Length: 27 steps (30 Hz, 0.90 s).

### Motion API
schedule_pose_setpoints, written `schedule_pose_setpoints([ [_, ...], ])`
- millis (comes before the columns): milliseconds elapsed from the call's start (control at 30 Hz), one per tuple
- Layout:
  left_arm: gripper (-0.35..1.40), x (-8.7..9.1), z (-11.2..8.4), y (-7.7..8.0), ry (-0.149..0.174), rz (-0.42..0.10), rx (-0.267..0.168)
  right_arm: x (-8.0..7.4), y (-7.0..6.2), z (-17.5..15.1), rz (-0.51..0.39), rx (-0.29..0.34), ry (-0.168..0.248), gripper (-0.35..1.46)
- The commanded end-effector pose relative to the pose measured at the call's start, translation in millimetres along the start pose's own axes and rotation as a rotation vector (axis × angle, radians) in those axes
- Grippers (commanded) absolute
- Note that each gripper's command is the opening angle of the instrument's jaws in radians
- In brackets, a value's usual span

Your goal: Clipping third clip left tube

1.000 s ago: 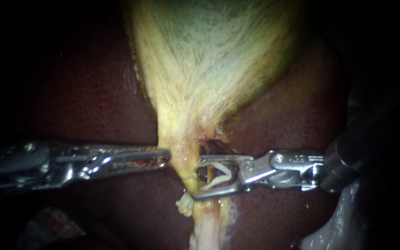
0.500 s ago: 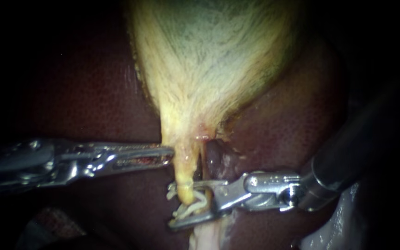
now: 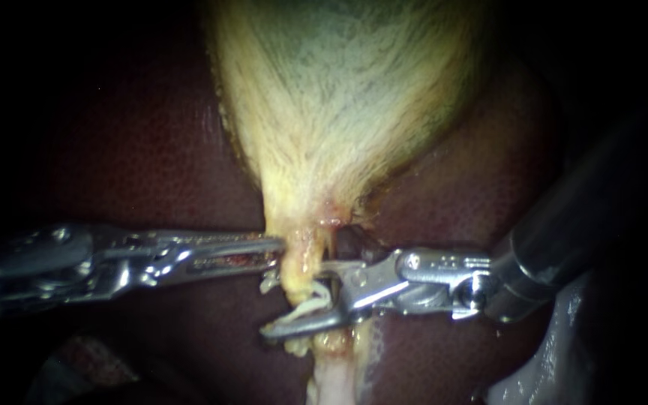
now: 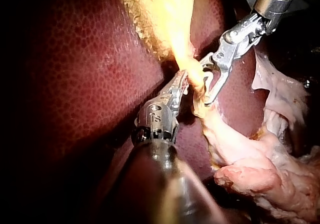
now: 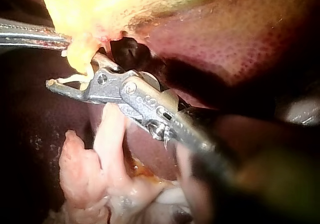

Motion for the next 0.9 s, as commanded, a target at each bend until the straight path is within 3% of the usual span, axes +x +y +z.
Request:
schedule_pose_setpoints([
  [33, -0.33, 0.0, 0.0, 0.0, 0.000, 0.000, -0.001, -0.1, -0.1, 0.1, 0.000, -0.001, 0.000, 0.44],
  [133, -0.33, 0.0, 0.0, 0.0, 0.000, 0.000, -0.001, -0.3, -0.1, 0.0, -0.001, -0.001, 0.000, 0.32],
  [167, -0.33, 0.0, 0.0, 0.0, 0.000, 0.000, -0.001, -0.5, -0.1, -0.2, -0.002, -0.002, 0.000, 0.19],
  [233, -0.33, 0.0, 0.1, 0.0, 0.000, 0.000, -0.001, -0.8, -0.1, -0.8, -0.002, -0.016, 0.006, -0.31],
  [267, -0.33, 0.0, 0.1, 0.0, 0.000, 0.000, -0.001, -0.9, -0.1, -1.1, -0.003, -0.020, 0.001, -0.35],
  [467, -0.33, 0.0, 0.1, 0.0, 0.000, 0.000, -0.001, -1.9, 0.6, -2.0, -0.001, -0.064, -0.043, -0.35],
  [633, -0.33, 0.0, 0.1, 0.0, 0.000, 0.000, -0.001, -2.8, 0.6, -1.5, -0.012, -0.068, -0.044, -0.35],
  [900, -0.33, 0.0, 0.1, 0.0, 0.000, 0.001, 0.000, -2.8, 0.2, -1.2, -0.013, -0.069, -0.044, -0.35],
])
